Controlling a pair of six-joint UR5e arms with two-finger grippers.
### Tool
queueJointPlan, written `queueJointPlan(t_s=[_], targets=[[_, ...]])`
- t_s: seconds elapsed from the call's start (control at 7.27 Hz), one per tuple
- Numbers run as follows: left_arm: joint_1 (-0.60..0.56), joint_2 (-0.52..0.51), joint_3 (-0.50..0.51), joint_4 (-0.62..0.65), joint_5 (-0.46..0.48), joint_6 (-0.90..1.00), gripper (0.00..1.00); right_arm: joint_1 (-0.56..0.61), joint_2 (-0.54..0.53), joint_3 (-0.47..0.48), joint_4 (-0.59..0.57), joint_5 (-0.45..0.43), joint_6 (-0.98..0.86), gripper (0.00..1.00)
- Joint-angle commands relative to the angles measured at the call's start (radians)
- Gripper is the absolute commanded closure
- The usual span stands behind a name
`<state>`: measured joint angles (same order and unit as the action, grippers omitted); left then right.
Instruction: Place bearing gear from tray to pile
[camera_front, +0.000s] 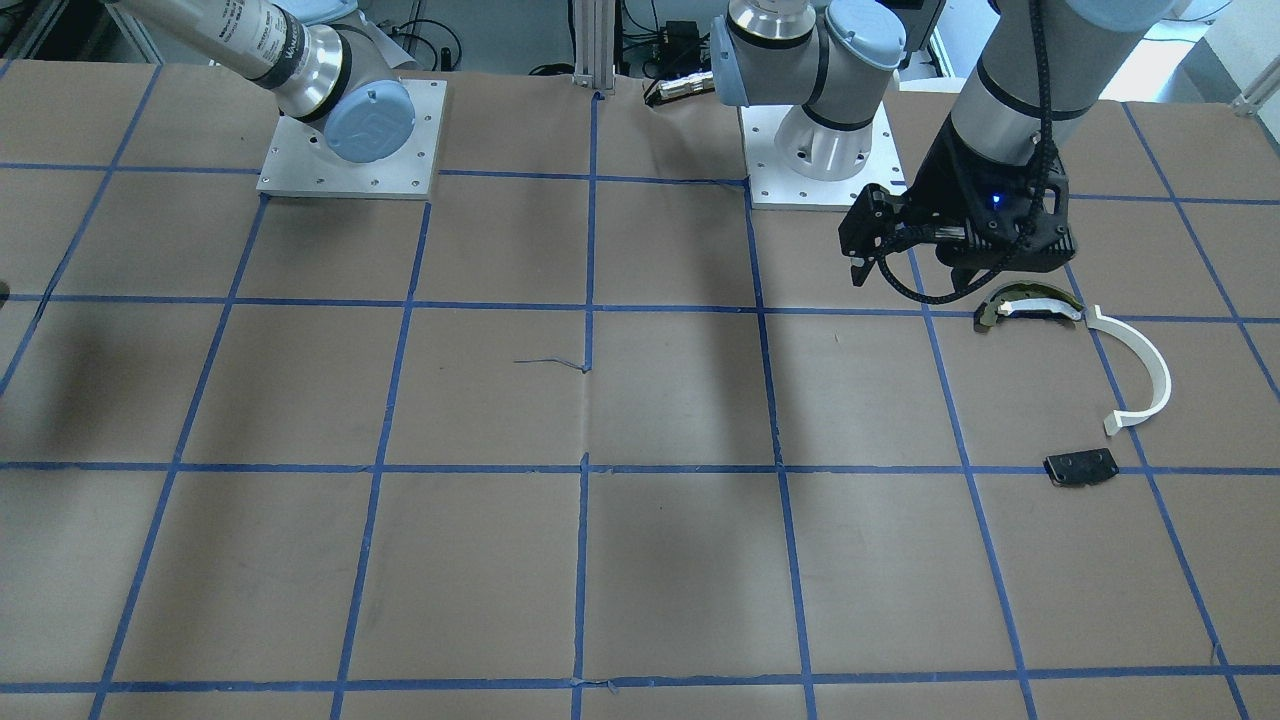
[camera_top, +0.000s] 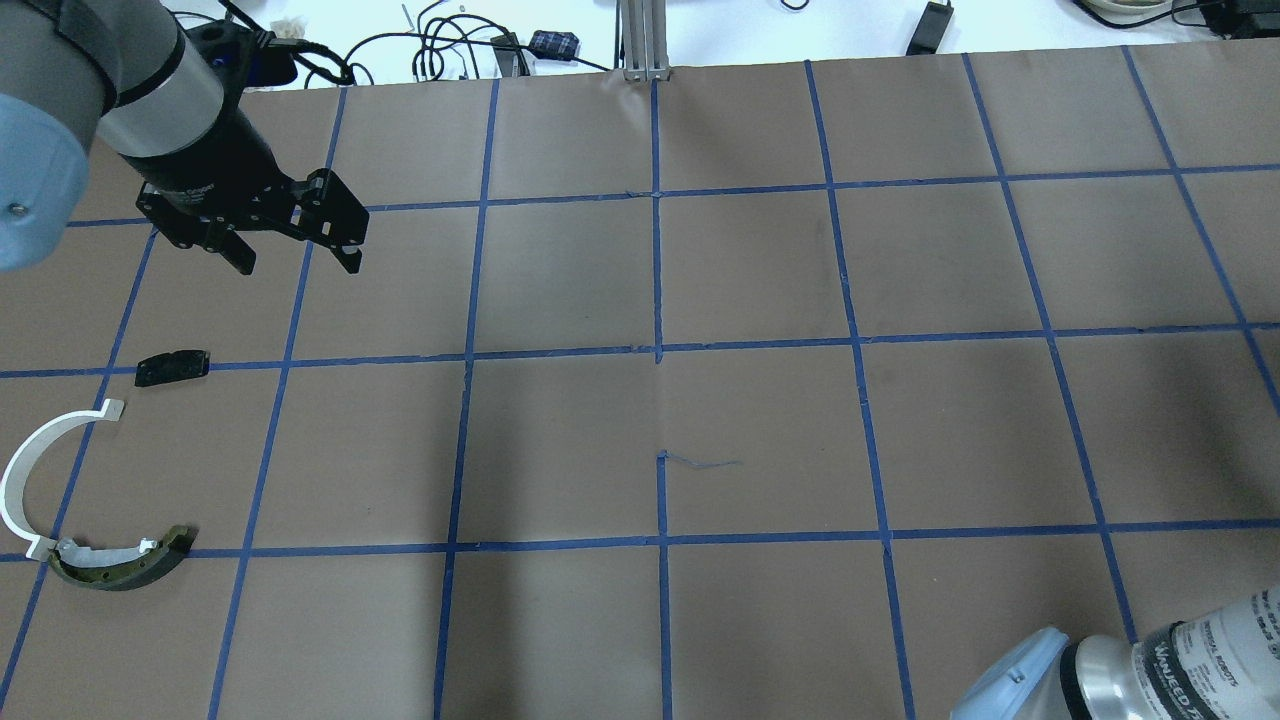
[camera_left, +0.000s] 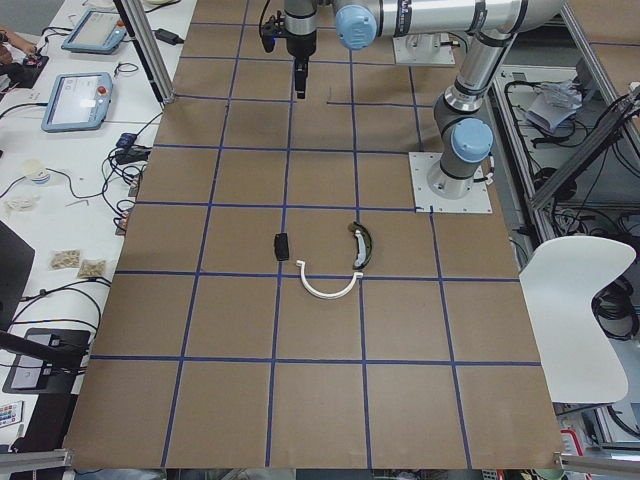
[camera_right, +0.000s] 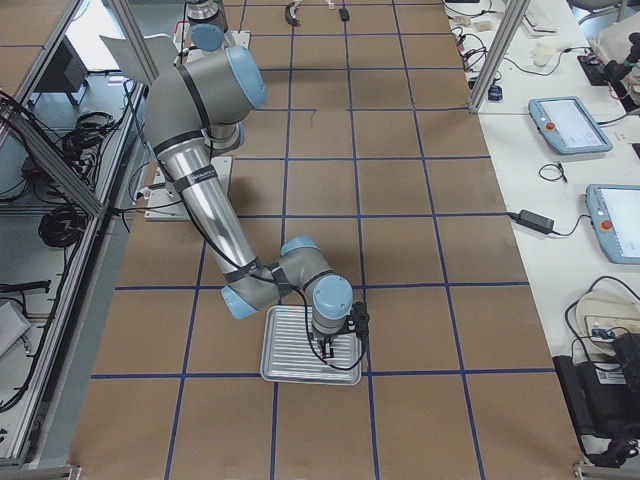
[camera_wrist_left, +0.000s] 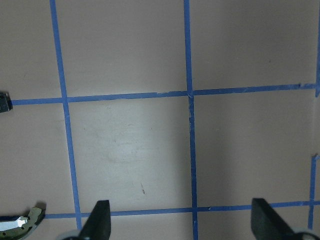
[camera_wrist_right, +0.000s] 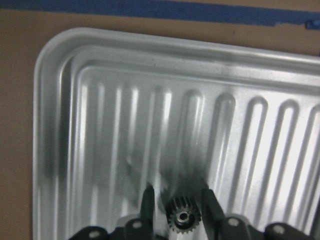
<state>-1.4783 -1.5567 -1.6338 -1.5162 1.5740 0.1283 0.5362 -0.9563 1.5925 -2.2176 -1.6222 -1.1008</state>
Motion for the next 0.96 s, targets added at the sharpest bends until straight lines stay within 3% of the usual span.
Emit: queueJointPlan(t_s=[0.0,0.28,0.55,0.83], targets=[[0.004,0.000,0.002,0.019,-0.003,0.001,0.00,0.004,-0.002,-0.002,0.009,-0.007,-0.004,0.97],[0.004,0.004,0.003,0.019,-0.005,0.001,0.00,0.014,-0.033,-0.008,0.027,-0.030,-0.004,0.98],[0.003,0.006,0.002,0.019,-0.008,-0.001,0.00,0.106,-0.178,-0.041,0.283,-0.108,0.018,0.98],[0.001,0.010,-0.001,0.019,-0.012,-0.001,0.00,0.251,-0.385,-0.045,0.525,-0.149,0.176,0.98]])
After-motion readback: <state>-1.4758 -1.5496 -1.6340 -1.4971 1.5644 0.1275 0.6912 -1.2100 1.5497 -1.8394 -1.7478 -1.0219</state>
